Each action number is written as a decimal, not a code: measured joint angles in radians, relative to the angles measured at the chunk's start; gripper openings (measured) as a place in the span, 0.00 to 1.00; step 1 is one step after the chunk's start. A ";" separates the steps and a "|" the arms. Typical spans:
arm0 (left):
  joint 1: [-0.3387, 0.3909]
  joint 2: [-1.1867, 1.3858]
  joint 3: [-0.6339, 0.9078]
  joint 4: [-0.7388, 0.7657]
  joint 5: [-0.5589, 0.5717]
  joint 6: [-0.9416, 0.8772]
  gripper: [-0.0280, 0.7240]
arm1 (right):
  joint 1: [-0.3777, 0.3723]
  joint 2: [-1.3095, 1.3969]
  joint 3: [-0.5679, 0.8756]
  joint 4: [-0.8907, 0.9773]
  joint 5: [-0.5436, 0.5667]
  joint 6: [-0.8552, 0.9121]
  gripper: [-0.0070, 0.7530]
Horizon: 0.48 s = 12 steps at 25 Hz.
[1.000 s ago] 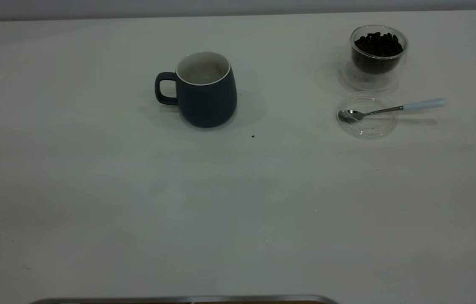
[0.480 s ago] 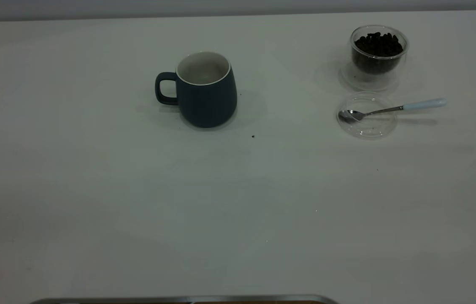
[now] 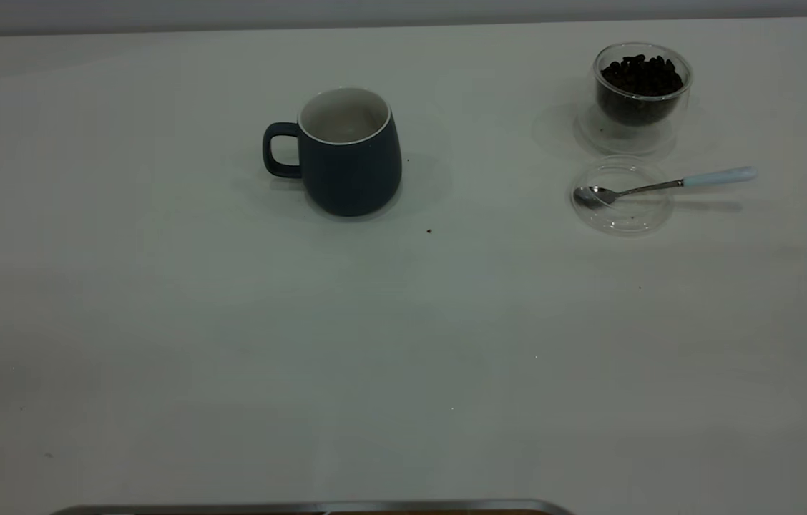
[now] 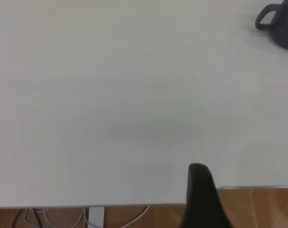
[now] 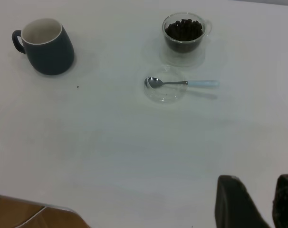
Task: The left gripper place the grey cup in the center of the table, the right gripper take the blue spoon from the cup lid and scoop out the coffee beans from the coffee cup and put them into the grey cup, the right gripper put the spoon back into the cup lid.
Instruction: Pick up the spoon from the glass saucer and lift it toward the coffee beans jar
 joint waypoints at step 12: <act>0.000 0.000 0.000 0.000 0.001 0.000 0.78 | 0.000 0.000 0.000 0.046 -0.007 0.000 0.32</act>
